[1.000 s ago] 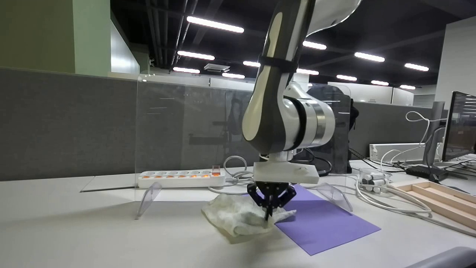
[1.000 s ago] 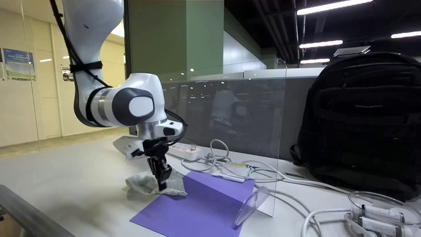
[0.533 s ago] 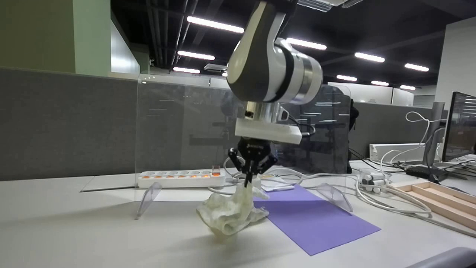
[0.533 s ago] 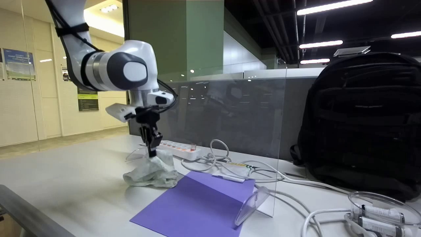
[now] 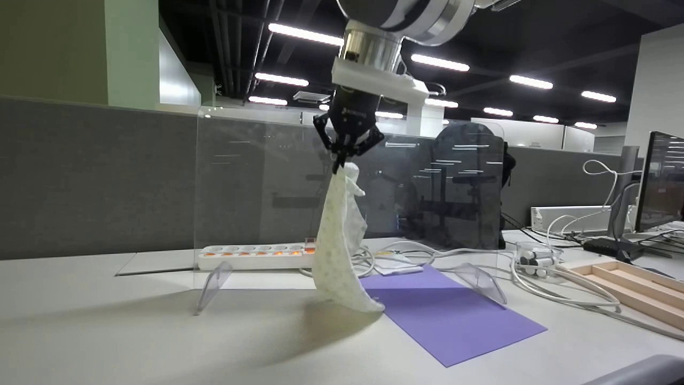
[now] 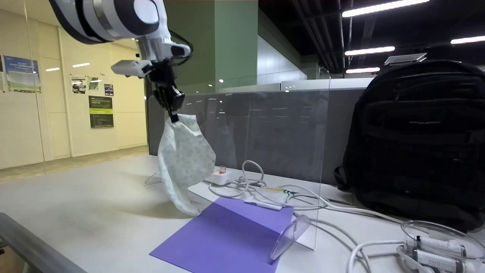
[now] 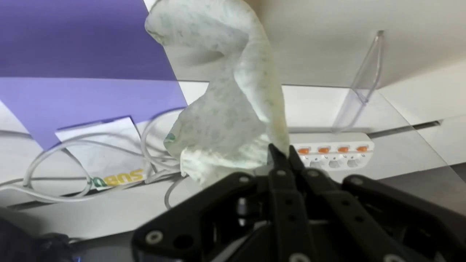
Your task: Hang the white cloth on the glass panel
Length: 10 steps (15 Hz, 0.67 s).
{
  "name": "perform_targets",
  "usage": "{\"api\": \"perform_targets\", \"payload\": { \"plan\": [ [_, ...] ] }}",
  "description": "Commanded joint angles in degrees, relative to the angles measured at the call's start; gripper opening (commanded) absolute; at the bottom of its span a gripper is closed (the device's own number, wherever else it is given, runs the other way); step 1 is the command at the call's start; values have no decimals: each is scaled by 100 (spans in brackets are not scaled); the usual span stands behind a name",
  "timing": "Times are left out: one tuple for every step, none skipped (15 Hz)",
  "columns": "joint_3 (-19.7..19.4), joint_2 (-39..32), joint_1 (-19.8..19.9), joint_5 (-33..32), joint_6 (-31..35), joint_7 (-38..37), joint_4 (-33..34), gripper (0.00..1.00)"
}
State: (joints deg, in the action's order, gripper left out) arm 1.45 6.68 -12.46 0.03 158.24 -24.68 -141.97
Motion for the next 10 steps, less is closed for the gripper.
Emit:
{"api": "perform_targets", "payload": {
  "plan": [
    [417, 721, 304, 64, -395, 53, 27, 0],
    [472, 407, 368, 128, -173, 99, 26, 2],
    [538, 568, 400, 139, -253, 104, 26, 2],
    [565, 675, 418, 147, -311, 114, 19, 2],
    [574, 725, 430, 148, -333, 120, 12, 2],
    [587, 675, 406, 170, -253, 147, 14, 0],
    [619, 677, 376, 214, -198, 221, 41, 0],
    [684, 689, 384, 219, -154, 279, 66, 0],
    [782, 734, 415, 107, -131, 283, 105, 0],
    [853, 770, 412, 78, -96, 318, 137, 0]
  ]
}}
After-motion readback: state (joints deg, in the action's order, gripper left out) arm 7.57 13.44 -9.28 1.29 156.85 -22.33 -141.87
